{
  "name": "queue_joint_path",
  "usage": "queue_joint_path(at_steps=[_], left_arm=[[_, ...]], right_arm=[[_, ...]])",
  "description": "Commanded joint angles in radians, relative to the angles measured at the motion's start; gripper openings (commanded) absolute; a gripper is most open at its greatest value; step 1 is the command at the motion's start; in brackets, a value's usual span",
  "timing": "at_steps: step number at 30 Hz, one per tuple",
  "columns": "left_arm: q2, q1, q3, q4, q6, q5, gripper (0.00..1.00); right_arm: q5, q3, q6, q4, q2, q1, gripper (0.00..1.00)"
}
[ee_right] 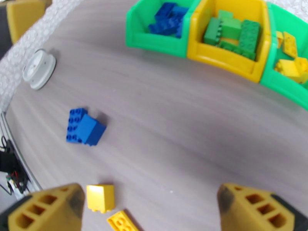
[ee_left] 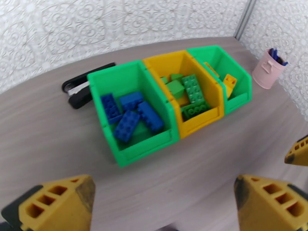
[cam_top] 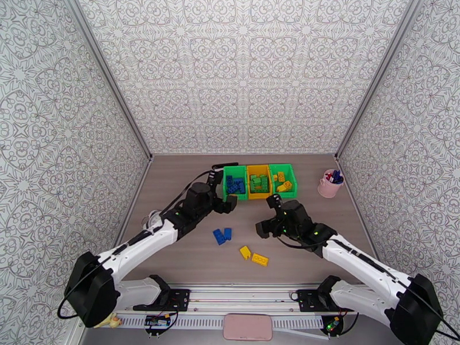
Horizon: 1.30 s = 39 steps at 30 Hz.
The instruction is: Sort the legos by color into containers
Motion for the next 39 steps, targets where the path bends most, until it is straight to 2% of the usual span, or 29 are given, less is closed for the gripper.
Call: queue_joint_path(at_steps=[1,5,9,18,22,28,31,39], left_arm=[[-0.043,0.063,-0.037,-0.059,-0.055,-0.013,1.00],[-0.047,0.136,-0.077,-0.030,-0.079,0.008,1.00],[-0.019,0.170,-0.078,-0.035,-0.098,0.010,1.00],[0.015,0.179,-0.071,-0.038,-0.111,0.017,1.00],[0.008,0.181,-0.076,-0.034,-0.099,-0.010,1.00],[-0.007,0.175,-0.093,-0.011,-0.088,-0.009,1.00],[-0.009,0.166,-0.092,-0.014,-0.091,-0.030,1.00],[-0.067,0.109,-0.129,-0.001,-0.096,-0.129,1.00]], right_arm=[[0.108,-0.003,0.079,-0.026,0.044,0.100,0.95],[0.169,0.023,0.142,-0.053,0.129,0.227,0.95],[0.219,0.072,0.187,-0.076,0.235,0.319,0.96],[0.237,0.223,0.229,-0.125,0.496,0.388,0.93],[0.226,0.252,0.233,-0.119,0.566,0.388,0.82],[0.245,0.233,0.253,-0.089,0.576,0.388,0.65],[0.246,0.222,0.256,-0.077,0.575,0.388,0.49],[0.269,0.223,0.233,-0.051,0.541,0.387,0.35]])
